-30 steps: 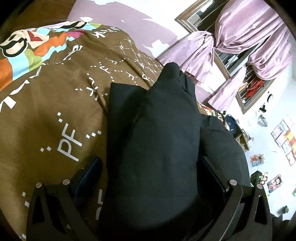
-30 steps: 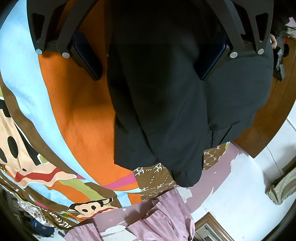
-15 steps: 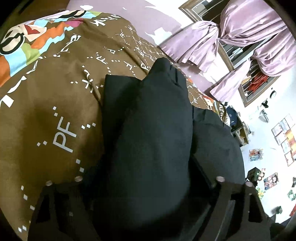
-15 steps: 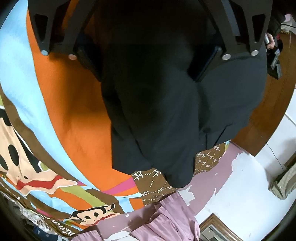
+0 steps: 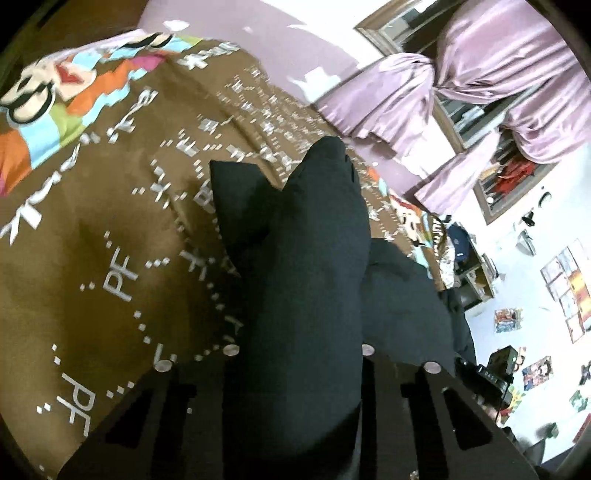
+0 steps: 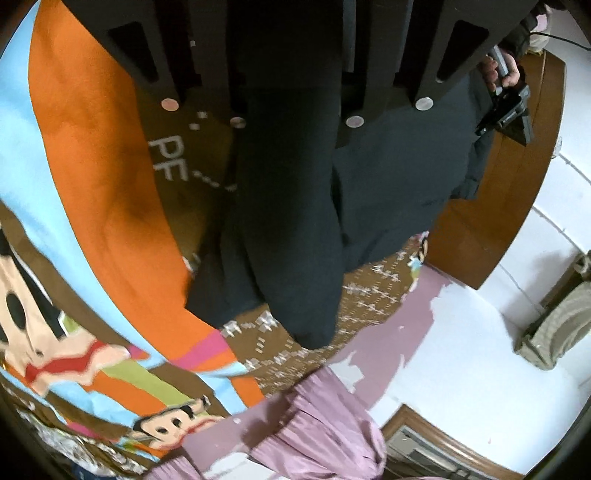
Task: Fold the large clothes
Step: 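Carry the lifted bundle with both tools and lower it onto the bedspread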
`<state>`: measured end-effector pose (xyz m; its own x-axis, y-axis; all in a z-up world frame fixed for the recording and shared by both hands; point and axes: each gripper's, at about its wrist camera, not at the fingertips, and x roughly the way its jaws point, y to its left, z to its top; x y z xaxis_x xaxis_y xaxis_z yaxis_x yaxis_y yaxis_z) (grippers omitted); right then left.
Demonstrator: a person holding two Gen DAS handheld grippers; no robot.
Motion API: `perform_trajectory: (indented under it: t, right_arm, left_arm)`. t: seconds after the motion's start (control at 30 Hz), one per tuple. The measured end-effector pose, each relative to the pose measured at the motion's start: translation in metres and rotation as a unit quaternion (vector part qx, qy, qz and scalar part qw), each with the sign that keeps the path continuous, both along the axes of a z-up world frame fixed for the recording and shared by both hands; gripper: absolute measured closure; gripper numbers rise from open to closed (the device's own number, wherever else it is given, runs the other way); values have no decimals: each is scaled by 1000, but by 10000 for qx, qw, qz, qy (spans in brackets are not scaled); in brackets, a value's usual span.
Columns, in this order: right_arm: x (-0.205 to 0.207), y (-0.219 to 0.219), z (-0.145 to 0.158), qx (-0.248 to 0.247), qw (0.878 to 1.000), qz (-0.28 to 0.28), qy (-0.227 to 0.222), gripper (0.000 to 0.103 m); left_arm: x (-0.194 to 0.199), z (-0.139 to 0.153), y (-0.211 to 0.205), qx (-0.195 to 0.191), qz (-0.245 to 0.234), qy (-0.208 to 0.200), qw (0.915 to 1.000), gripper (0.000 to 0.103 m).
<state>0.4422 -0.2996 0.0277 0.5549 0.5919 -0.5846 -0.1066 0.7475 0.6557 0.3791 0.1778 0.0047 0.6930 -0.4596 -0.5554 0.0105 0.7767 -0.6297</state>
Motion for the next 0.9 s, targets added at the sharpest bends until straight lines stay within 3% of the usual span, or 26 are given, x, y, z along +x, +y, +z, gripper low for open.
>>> perform_trajectory:
  t: [0.2,0.47,0.6,0.7,0.9]
  right_arm:
    - [-8,34,50,89,9982,253,-529,90]
    - [-9,85,75,296,9936,636,-887,90]
    - [-1,111,66,65,9934,837,-781,90]
    - [0,122,46,-232,9940,910,-566,90]
    - [4,112,13,-620,9956,702,-67,86]
  left_arm:
    - [-12,47,-14,369,-106,-344,9987,85]
    - [-48,85,17,788,266,-797,9933,85]
    - [-56,78,29,1069,520,-657,9907,85]
    - [-54,56,36,1056,653,-379,9915,85]
    - [-54,21,40,1293,831,-135,9880,80]
